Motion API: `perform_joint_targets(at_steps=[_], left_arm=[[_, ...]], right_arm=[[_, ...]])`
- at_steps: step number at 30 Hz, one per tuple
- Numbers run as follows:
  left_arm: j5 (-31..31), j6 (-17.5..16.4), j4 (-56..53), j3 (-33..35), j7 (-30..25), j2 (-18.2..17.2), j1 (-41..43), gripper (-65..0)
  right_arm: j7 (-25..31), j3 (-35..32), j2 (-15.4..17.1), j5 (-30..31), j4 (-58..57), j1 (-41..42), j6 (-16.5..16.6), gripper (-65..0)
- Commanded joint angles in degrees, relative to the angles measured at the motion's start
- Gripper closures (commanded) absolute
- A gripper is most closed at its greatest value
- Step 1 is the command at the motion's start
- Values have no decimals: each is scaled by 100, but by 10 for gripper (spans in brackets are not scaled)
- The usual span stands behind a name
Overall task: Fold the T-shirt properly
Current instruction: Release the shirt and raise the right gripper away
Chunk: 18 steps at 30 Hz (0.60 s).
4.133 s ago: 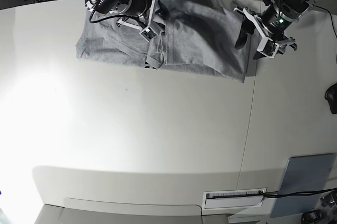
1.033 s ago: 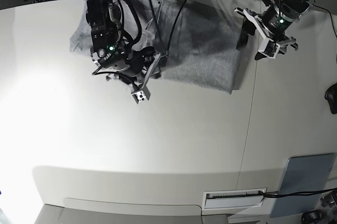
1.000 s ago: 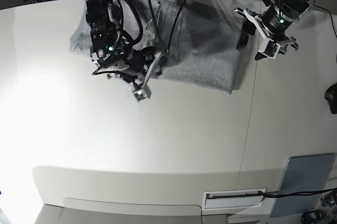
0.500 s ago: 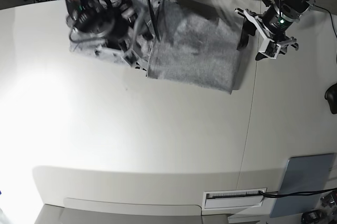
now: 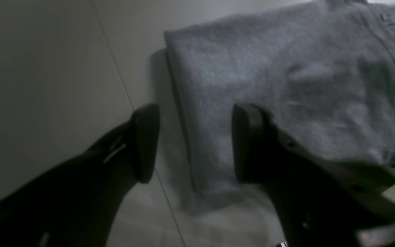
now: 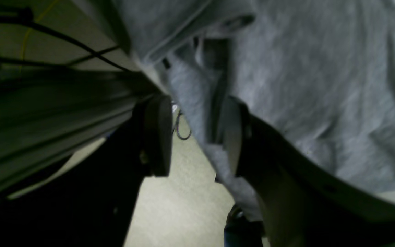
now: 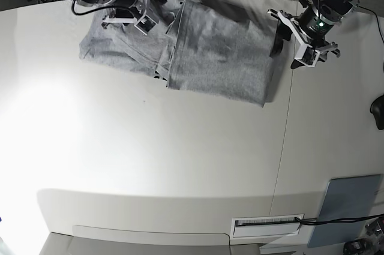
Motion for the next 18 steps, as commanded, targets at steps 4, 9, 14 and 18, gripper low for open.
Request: perform_joint_targets(at_steps=[4, 9, 14, 18], left_arm=[[-63, 0, 94, -37, -131, -46, 17, -319], [-66, 0, 94, -37, -138, -46, 17, -319], [-599, 0, 83, -33, -131, -46, 15, -319], [-844, 155, -341, -33, -127, -44, -175, -319]], right_arm=[[81, 616, 24, 33, 101, -13, 0, -251], [192, 1683, 22, 31, 101, -11, 0, -251], [339, 2813, 22, 31, 101, -11, -87, -251], [435, 3488, 22, 31, 101, -11, -323, -251]])
